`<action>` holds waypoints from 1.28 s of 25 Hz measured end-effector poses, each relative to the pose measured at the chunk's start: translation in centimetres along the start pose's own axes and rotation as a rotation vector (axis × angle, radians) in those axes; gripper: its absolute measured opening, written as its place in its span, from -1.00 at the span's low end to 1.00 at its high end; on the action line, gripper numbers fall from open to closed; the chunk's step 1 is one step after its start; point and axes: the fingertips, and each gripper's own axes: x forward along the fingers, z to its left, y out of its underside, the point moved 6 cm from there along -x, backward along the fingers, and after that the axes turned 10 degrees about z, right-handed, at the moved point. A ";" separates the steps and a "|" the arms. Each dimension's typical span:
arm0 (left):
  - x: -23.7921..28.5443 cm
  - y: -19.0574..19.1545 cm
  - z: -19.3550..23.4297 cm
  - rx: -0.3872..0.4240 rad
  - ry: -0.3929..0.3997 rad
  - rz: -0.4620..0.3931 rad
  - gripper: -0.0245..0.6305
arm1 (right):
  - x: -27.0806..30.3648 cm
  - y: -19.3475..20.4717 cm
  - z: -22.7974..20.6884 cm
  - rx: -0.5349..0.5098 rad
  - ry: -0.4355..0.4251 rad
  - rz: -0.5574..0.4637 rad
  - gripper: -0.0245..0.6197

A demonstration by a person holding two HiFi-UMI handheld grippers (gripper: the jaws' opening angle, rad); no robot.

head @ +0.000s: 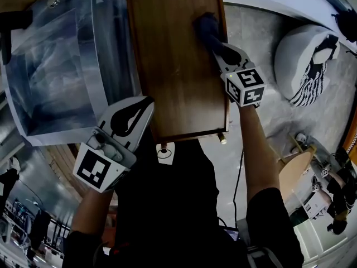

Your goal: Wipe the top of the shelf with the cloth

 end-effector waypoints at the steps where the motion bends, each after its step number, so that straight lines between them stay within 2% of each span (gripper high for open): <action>1: -0.1 0.2 -0.2 0.002 0.002 0.000 -0.85 | -0.2 0.3 0.2 0.000 0.000 0.001 -0.74; 12: -0.9 2.2 -3.1 0.016 0.022 0.013 -0.85 | -2.8 4.2 2.6 0.022 -0.005 0.012 -0.74; 32: -2.0 3.2 -6.9 0.047 0.028 -0.002 -0.85 | -7.2 11.2 6.3 0.071 -0.054 0.058 -0.74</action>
